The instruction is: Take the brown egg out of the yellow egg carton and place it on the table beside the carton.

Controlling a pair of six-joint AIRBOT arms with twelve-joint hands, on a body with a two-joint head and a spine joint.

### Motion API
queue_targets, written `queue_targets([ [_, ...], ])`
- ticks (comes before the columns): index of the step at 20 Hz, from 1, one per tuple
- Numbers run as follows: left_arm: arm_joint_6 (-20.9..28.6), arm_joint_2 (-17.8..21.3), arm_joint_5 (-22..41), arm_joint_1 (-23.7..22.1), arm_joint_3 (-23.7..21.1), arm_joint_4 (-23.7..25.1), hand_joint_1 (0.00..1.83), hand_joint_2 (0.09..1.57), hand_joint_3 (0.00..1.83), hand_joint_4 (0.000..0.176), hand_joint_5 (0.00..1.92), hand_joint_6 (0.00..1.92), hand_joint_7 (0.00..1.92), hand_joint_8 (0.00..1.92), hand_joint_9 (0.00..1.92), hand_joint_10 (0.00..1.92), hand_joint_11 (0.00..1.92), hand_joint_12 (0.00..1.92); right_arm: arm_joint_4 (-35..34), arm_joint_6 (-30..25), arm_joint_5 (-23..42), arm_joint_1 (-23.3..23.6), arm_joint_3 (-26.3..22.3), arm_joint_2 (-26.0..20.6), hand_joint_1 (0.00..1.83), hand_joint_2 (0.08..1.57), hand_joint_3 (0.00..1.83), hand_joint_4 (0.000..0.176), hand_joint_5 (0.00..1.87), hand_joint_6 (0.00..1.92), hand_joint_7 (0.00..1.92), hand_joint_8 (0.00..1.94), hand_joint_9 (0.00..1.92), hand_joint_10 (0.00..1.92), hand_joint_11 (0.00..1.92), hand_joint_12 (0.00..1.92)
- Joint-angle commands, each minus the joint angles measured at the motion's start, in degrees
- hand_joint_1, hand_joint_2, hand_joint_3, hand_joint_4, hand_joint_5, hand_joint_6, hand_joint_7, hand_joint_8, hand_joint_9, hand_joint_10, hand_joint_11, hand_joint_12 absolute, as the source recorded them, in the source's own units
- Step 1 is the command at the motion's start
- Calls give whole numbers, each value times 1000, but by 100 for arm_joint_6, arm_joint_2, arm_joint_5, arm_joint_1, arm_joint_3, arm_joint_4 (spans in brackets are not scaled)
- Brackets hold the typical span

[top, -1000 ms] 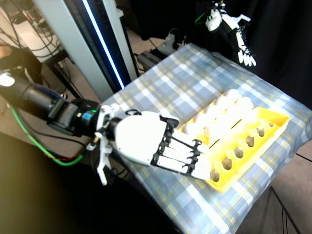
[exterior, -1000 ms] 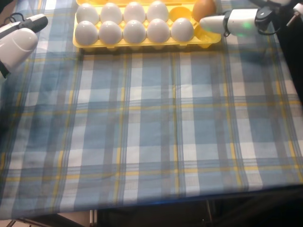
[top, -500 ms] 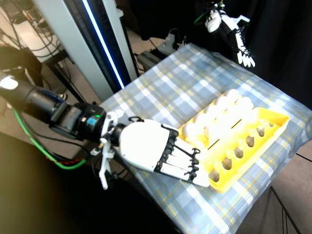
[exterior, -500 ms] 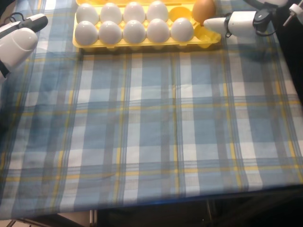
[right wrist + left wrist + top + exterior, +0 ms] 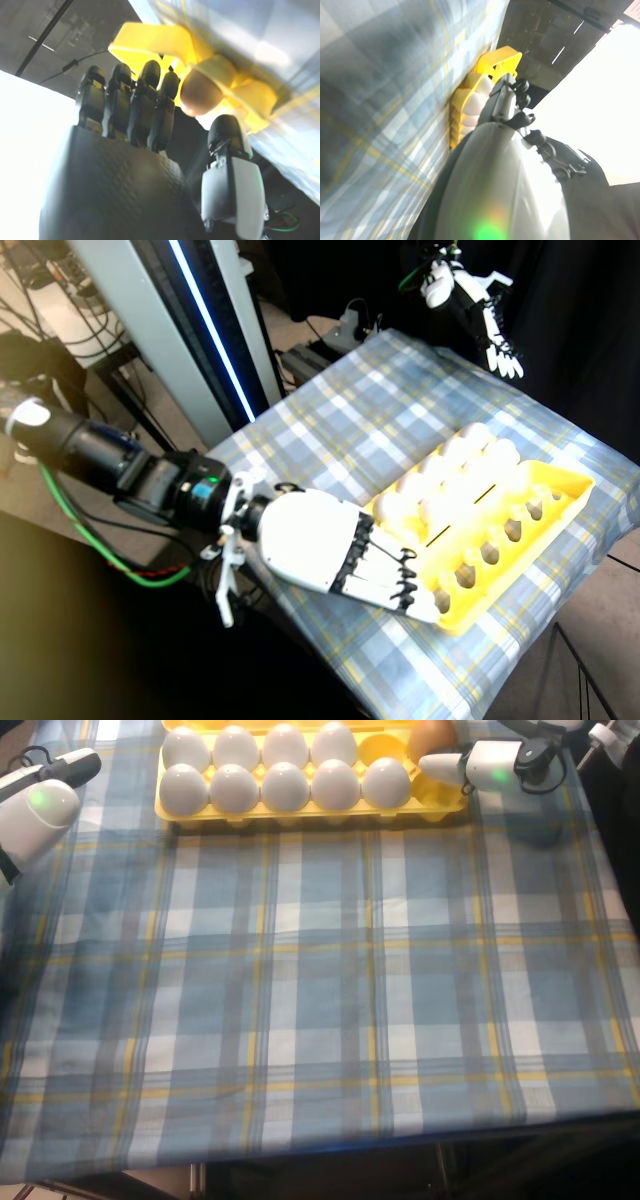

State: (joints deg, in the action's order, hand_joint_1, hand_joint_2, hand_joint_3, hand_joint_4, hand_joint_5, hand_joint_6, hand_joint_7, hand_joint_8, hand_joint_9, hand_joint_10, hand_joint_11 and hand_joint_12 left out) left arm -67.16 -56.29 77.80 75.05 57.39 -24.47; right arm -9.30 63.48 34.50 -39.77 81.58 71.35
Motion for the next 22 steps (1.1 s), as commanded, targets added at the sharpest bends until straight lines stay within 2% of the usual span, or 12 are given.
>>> queue_targets([
  [1,46,-30,694,-55,37,63,0,1041,3,22,356,0,252,3,142,4,0,0,-10,17,683,76,32,14,615,1190,1,6,647,10,642,13,277,9,19,6],
  [5,46,-31,689,-55,36,62,0,1042,2,20,364,3,249,1,138,1,0,0,-8,17,683,76,32,16,785,1206,0,3,790,12,779,10,405,11,34,13],
  [6,46,-31,689,-55,36,62,0,1042,2,20,366,3,249,1,138,1,0,0,-4,17,683,76,32,15,900,1199,12,141,795,997,830,5,451,5,38,15],
  [7,46,-31,688,-55,37,59,0,1042,2,17,371,5,257,4,143,3,0,0,1,17,683,77,32,15,893,1230,11,169,738,1287,877,10,495,10,48,19],
  [9,46,-32,680,-54,33,56,0,1045,3,26,366,2,257,3,141,2,0,0,6,17,683,77,29,15,891,1245,0,176,722,1361,935,12,574,16,75,29],
  [10,46,-32,676,-54,33,56,0,1045,3,21,371,4,256,2,138,0,0,0,6,17,683,77,25,15,908,1238,0,160,740,1339,949,9,606,17,88,32],
  [12,46,-32,674,-54,34,44,0,1044,2,21,370,3,254,1,138,0,0,0,10,17,683,77,5,12,909,1229,0,174,754,1317,951,4,617,9,102,34],
  [17,46,-32,672,-54,33,43,0,1039,0,13,368,0,254,0,141,1,0,0,76,17,684,143,-82,11,905,1228,1,176,754,1317,945,1,623,4,131,39],
  [19,47,-32,671,-54,32,43,0,1043,1,27,360,0,251,0,138,0,0,0,130,17,691,219,-182,-5,904,1228,0,176,753,1317,932,0,609,0,125,35],
  [20,47,-31,663,-54,32,43,0,1044,1,27,359,0,250,0,137,0,0,0,177,17,694,266,-242,-53,784,1204,0,3,753,520,911,8,598,9,125,32],
  [21,47,-28,650,-54,33,43,0,1045,2,24,367,4,255,2,138,0,0,0,228,17,695,308,-311,-105,777,1193,0,0,830,177,903,3,585,3,117,24],
  [22,47,-20,633,-54,33,44,0,1042,0,16,374,6,257,3,139,1,0,0,293,17,707,364,-416,-187,780,1194,0,0,865,56,897,1,568,2,104,15],
])
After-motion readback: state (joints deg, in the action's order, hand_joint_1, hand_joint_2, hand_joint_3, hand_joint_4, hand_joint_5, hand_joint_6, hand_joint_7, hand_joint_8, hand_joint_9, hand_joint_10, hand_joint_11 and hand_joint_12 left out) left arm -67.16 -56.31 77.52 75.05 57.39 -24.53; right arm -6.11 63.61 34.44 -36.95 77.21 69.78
